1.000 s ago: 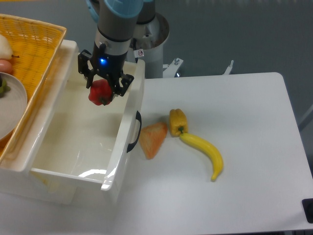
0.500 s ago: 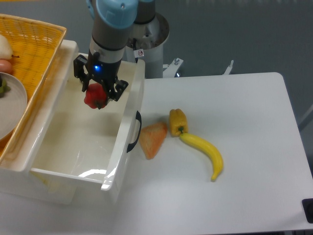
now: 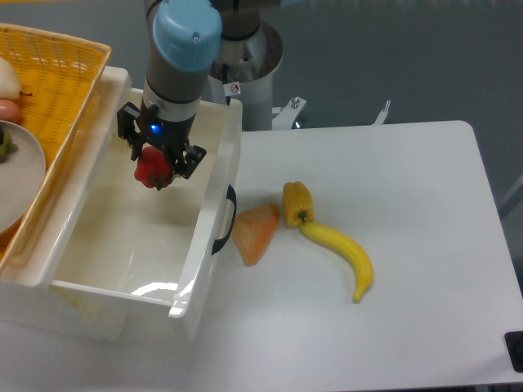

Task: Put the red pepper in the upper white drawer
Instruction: 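Lower the held red pepper into the drawer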

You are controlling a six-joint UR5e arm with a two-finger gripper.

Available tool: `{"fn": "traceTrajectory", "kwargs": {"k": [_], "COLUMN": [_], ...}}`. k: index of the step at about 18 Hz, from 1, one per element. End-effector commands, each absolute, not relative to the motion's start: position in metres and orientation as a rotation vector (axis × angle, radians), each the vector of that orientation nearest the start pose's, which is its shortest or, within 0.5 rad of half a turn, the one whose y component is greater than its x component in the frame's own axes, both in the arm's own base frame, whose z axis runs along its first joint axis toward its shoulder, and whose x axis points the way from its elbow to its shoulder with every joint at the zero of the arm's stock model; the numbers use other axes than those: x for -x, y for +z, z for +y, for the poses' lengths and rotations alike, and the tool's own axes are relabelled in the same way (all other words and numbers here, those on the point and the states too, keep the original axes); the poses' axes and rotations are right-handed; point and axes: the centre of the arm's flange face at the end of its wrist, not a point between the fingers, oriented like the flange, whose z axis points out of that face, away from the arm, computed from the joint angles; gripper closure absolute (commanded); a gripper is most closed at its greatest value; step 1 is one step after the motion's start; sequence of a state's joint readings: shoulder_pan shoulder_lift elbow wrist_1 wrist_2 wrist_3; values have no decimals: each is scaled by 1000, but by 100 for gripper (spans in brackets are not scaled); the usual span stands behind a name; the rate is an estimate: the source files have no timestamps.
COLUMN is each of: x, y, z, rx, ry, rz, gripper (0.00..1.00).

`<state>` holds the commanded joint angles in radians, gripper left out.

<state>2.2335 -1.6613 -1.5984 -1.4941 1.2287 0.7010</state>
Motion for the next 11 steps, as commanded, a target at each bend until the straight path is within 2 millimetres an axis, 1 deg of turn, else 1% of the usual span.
{"fn": "traceTrajectory", "kwargs": {"k": [11], "x": [187], "y": [434], "z": [521], "rx": [2938], "ry": [-448], "rz": [60], "gripper": [46]}}
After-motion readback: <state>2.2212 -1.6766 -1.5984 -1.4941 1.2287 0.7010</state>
